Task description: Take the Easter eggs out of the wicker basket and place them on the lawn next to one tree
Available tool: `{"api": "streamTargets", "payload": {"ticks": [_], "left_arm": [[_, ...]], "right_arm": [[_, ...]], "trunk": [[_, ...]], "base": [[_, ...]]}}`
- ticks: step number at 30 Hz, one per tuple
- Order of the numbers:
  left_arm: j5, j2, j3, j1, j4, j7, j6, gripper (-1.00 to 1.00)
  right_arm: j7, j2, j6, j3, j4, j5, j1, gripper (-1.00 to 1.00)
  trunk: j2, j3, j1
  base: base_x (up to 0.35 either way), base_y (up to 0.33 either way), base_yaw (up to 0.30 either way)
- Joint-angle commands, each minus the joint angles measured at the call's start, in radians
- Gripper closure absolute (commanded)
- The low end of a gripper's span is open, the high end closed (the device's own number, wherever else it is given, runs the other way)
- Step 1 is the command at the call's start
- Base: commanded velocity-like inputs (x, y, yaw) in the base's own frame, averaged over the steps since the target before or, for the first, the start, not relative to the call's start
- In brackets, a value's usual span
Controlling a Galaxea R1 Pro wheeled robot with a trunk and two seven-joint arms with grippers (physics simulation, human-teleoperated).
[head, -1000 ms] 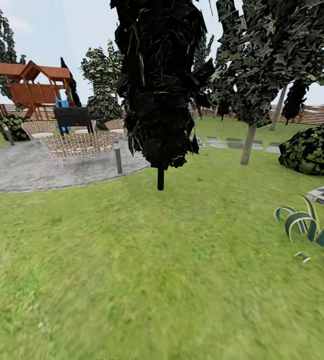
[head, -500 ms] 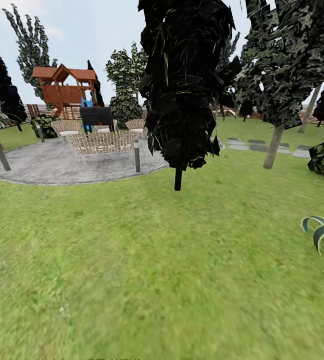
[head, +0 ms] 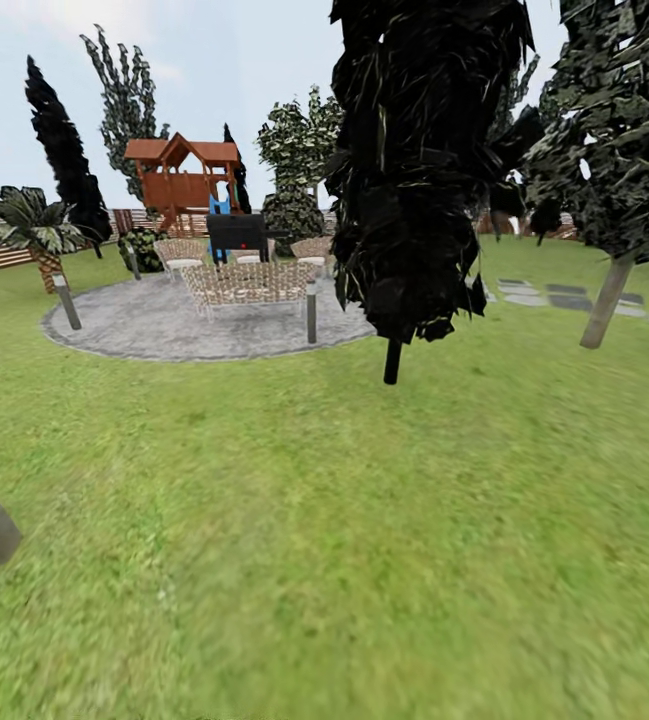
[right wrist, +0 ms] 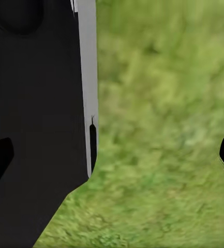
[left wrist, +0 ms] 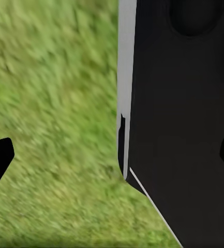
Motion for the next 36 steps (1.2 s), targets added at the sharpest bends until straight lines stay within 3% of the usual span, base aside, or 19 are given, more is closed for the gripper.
{"api": "streamTargets", "payload": {"ticks": [1, 17, 29, 36], "left_arm": [[0.0, 0.0, 0.001, 0.001, -0.002, -0.001, 0.001, -1.0], [0.0, 0.0, 0.001, 0.001, -0.002, -0.001, 0.001, -1.0], [0.002, 0.0, 0.002, 0.001, -0.003, -0.001, 0.002, -1.0], [0.002, 0.0, 0.001, 0.001, -0.003, -0.001, 0.002, -1.0]], "right_arm": [[-0.001, 0.0, 0.0, 0.001, 0.002, 0.0, -0.001, -1.0], [-0.001, -0.001, 0.0, 0.003, 0.002, 0.002, -0.001, -1.0], [0.002, -0.003, 0.0, 0.007, 0.003, 0.011, -0.001, -1.0], [0.0, -0.002, -0.001, 0.007, 0.004, 0.012, -0.001, -1.0]], "trunk": [[0.0, -0.001, 0.0], [0.0, -0.001, 0.0], [0.0, -0.001, 0.0], [0.0, -0.001, 0.0]], "base": [[0.0, 0.0, 0.255], [0.0, 0.0, 0.248], [0.01, 0.0, 0.021], [0.3, 0.0, 0.0]]}}
